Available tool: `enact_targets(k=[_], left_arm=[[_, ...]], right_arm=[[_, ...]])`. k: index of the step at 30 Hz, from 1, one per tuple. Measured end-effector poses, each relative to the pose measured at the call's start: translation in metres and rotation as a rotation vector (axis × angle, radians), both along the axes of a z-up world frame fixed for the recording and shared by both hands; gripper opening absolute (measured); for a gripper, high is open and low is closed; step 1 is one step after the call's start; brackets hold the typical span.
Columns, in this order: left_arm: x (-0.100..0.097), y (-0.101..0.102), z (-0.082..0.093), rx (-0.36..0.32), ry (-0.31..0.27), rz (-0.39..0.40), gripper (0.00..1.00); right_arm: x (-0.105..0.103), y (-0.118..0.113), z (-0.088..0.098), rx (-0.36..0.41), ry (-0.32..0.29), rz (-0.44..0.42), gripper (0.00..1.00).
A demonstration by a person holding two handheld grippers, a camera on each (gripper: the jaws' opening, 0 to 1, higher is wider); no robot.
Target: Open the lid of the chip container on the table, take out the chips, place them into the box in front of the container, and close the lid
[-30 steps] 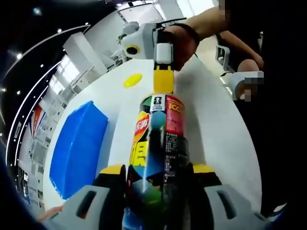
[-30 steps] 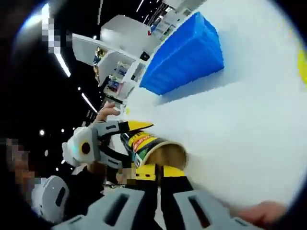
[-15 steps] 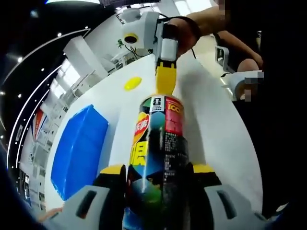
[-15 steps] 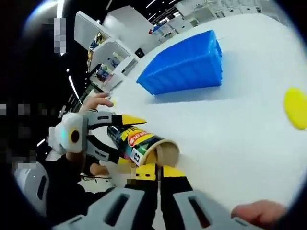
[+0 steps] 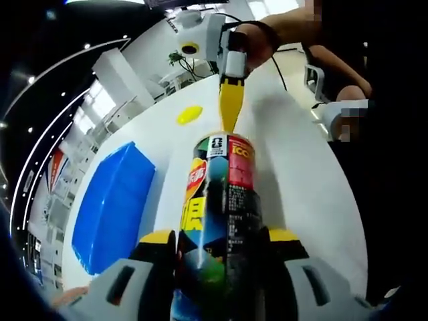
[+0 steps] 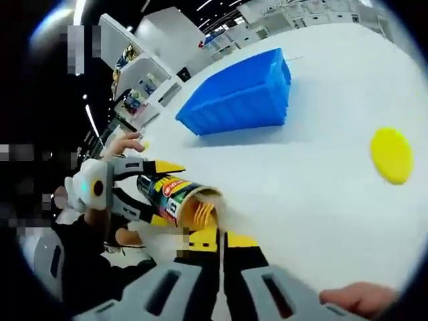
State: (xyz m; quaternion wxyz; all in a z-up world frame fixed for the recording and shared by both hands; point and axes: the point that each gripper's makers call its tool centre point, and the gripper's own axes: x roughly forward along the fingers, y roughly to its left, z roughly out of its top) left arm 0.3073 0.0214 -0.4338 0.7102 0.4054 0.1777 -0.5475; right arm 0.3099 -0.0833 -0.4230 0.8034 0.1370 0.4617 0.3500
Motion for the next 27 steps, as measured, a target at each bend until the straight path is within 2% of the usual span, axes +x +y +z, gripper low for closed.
enact_targets(k=[10, 19, 24, 25, 27], left_arm=[[0.002, 0.0, 0.0, 0.0, -0.001, 0.002, 0.52], [0.002, -0.001, 0.001, -0.002, -0.007, 0.007, 0.52], [0.002, -0.001, 0.001, -0.002, -0.005, 0.01, 0.52], [0.002, -0.001, 0.001, -0.002, -0.007, 0.01, 0.52], [0.002, -0.001, 0.001, -0.008, -0.012, 0.008, 0.52]], right_arm=[[0.002, -0.034, 0.0, -0.038, -0.015, -0.056, 0.0], [-0.001, -0.032, -0.002, -0.024, -0.02, -0.071, 0.0], [0.002, -0.029, 0.004, -0.075, -0.216, 0.028, 0.03], [0.006, -0.029, 0.009, -0.07, -0.264, -0.001, 0.03], [0.009, -0.034, 0.018, -0.054, -0.285, -0.04, 0.03]])
